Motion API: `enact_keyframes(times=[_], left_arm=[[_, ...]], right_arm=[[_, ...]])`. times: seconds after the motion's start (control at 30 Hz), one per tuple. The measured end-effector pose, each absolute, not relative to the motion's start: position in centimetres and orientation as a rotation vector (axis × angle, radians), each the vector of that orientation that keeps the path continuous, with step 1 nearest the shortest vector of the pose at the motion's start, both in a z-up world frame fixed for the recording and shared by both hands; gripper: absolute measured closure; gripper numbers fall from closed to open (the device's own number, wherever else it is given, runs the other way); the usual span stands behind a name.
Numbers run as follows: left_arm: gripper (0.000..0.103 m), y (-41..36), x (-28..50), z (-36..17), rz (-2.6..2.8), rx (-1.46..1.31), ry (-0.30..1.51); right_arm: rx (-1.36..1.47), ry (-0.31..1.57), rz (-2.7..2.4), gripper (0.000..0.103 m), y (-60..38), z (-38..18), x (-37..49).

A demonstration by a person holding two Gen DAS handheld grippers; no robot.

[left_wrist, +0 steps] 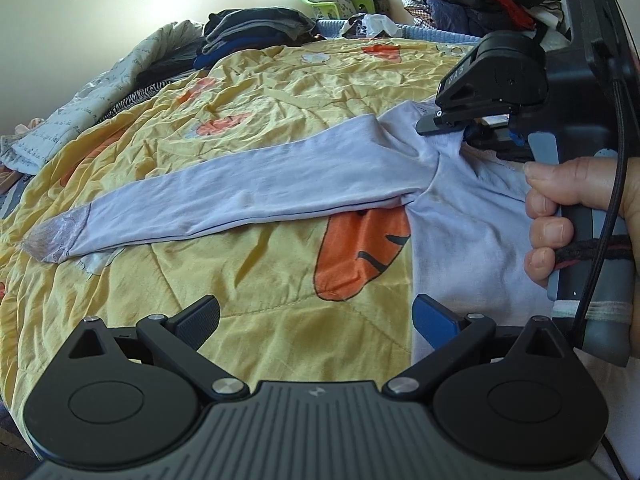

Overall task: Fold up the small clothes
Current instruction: 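Carry the sleeve cuff across the sweater body with the right gripper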

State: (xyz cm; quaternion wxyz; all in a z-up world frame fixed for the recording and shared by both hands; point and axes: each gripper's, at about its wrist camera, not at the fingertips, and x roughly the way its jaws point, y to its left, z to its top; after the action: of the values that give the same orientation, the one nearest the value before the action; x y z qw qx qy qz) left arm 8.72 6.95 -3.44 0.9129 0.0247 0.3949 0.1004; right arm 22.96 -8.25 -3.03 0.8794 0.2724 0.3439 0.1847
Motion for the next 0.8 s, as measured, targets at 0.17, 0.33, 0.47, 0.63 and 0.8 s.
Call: enact_keyframes(times=[0.17, 0.33, 0.47, 0.63, 0.8], left_arm=[[0.000, 8.2, 8.7, -3.3, 0.229, 0.028, 0.814], [0.000, 9.0, 8.7, -3.4, 0.251, 0.010, 0.822], [0.000, 9.2, 8.7, -3.6, 0.255, 0.009, 0.827], [0.000, 9.1, 8.7, -3.8, 0.256, 0.014, 0.833], [0.000, 9.4, 8.8, -3.9, 0.263, 0.012, 0.837]], right_arm=[[0.561, 0.751, 0.399, 0.083, -7.3, -3.6, 23.3], [0.543, 0.755, 0.429, 0.080, -6.3, -3.1, 23.0], [0.549, 0.759, 0.433, 0.074, -6.0, -2.9, 23.0], [0.550, 0.760, 0.451, 0.068, -5.7, -2.7, 22.8], [0.541, 0.767, 0.495, 0.064, -5.1, -2.4, 22.6]])
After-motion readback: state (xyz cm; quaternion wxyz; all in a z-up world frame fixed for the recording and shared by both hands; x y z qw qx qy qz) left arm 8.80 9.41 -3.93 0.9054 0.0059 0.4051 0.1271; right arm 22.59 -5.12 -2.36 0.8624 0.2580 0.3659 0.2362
